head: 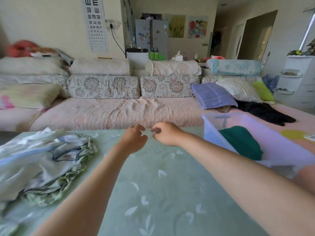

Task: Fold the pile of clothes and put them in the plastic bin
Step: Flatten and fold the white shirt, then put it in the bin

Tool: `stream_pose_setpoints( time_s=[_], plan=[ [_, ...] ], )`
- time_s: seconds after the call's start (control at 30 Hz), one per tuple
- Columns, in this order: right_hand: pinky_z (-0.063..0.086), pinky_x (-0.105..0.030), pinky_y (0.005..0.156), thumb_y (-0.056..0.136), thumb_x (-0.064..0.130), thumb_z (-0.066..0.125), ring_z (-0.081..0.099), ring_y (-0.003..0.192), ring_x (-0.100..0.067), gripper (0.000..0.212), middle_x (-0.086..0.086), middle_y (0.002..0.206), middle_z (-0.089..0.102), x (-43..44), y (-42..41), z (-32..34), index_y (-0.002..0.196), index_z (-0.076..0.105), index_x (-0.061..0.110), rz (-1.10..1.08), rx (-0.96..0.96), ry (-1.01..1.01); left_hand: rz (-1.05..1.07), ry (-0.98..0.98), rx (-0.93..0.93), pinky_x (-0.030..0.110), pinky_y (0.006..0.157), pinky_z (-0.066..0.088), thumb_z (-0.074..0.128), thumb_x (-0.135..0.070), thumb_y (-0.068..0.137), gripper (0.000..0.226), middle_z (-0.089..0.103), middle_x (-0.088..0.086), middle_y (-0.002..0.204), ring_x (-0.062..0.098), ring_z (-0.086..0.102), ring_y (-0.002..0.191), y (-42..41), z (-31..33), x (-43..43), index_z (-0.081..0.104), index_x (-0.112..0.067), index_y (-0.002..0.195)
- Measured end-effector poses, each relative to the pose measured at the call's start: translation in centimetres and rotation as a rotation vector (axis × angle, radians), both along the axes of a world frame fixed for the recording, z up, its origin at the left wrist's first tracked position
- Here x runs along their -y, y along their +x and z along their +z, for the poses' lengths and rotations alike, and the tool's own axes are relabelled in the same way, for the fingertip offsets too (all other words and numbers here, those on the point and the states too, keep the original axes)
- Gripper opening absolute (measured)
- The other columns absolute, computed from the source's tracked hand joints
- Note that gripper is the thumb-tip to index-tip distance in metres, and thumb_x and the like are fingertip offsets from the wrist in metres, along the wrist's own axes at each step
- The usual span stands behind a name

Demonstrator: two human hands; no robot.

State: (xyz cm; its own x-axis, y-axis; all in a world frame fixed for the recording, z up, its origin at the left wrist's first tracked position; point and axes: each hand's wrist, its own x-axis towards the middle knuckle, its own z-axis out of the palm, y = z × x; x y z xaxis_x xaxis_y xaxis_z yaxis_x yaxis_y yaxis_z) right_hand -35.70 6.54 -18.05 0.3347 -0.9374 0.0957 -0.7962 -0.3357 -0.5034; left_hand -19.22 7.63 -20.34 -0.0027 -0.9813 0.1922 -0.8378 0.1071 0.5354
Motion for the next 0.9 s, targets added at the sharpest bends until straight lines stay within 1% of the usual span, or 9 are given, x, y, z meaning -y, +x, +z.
stream_pose_setpoints(
  time_s=[0.13,0.27,0.37,0.5,0.57,0.67,0.73,0.8,0.9],
  plan=[
    [0.044,-0.024,0.086,0.094,0.027,0.061,0.061,0.105,-0.02,0.034,-0.002,0.119,0.064,-1.7,9.4,-2.8,0.128,0.063,0.018,0.103,0.005,0.074,0.16,0.036,-0.029,0.036,0.091,0.049,0.055,-0.027,0.091,0.038,0.06,0.007,0.123,0.027,0.058,0.108,10.7,-3.3,-4.0,0.056,-0.021,0.128],
    [0.041,-0.022,0.086,0.094,0.026,0.061,0.06,0.111,-0.022,0.034,-0.003,0.119,0.065,-3.5,19.2,-6.2,0.127,0.063,0.019,0.21,0.01,0.126,0.369,0.064,0.124,0.042,0.102,0.041,0.048,-0.038,0.086,0.048,0.056,0.01,0.134,0.033,0.05,0.123,20.7,-6.5,-8.4,0.055,-0.025,0.131],
    [0.042,-0.022,0.089,0.094,0.022,0.058,0.058,0.117,-0.022,0.039,-0.004,0.127,0.062,-5.1,25.9,-8.5,0.133,0.059,0.018,0.291,0.006,0.137,0.509,0.037,0.149,0.044,0.104,0.036,0.051,-0.028,0.09,0.051,0.047,0.006,0.142,0.03,0.037,0.131,26.6,-9.2,-11.6,0.046,-0.028,0.141],
    [0.036,-0.031,0.112,0.096,0.019,0.053,0.043,0.137,-0.024,0.051,-0.006,0.152,0.042,-5.8,33.7,-10.8,0.146,0.046,0.015,0.392,-0.058,0.091,0.609,0.003,0.172,0.047,0.113,0.026,0.055,-0.021,0.088,0.066,0.024,0.008,0.158,0.032,0.018,0.143,32.5,-12.6,-13.7,0.032,-0.028,0.15],
    [0.03,-0.036,0.117,0.097,0.017,0.05,0.034,0.142,-0.025,0.053,-0.005,0.157,0.033,-5.4,37.1,-11.3,0.15,0.04,0.014,0.424,-0.071,0.044,0.631,-0.012,0.161,0.048,0.116,0.02,0.057,-0.023,0.089,0.072,0.015,0.012,0.16,0.035,0.014,0.144,34.6,-13.1,-13.5,0.025,-0.028,0.153],
    [0.029,-0.041,0.118,0.094,0.012,0.05,0.023,0.149,-0.027,0.067,0.001,0.166,0.012,-4.2,42.1,-12.0,0.156,0.027,0.019,0.446,-0.11,-0.042,0.641,-0.024,0.149,0.046,0.116,0.022,0.059,-0.026,0.09,0.08,0.008,0.01,0.163,0.034,0.013,0.145,37.3,-14.1,-13.3,0.015,-0.027,0.156],
    [0.035,-0.044,0.114,0.093,0.008,0.049,0.017,0.151,-0.028,0.079,0.006,0.167,-0.009,-3.4,45.0,-12.3,0.16,0.011,0.027,0.479,-0.161,-0.056,0.635,0.015,0.094,0.044,0.116,0.022,0.057,-0.024,0.091,0.082,0.002,0.009,0.164,0.033,0.009,0.148,38.9,-15.4,-13.1,0.008,-0.028,0.157],
    [0.044,-0.039,0.101,0.093,0.006,0.048,0.027,0.148,-0.03,0.091,0.009,0.165,-0.021,-2.9,47.2,-12.6,0.158,-0.009,0.036,0.507,-0.208,-0.042,0.623,0.048,0.02,0.044,0.117,0.02,0.055,-0.019,0.092,0.083,-0.002,0.011,0.164,0.034,0.006,0.148,40.0,-16.4,-13.0,0.004,-0.028,0.157],
    [0.047,-0.037,0.091,0.097,0.018,0.05,0.045,0.137,-0.032,0.095,-0.001,0.168,-0.002,-2.1,49.7,-13.7,0.152,-0.024,0.04,0.526,-0.238,-0.014,0.653,0.005,-0.084,0.043,0.115,0.023,0.05,-0.015,0.093,0.083,0.012,0.014,0.162,0.034,0.016,0.146,41.2,-16.5,-12.8,-0.002,-0.025,0.157]
  ],
)
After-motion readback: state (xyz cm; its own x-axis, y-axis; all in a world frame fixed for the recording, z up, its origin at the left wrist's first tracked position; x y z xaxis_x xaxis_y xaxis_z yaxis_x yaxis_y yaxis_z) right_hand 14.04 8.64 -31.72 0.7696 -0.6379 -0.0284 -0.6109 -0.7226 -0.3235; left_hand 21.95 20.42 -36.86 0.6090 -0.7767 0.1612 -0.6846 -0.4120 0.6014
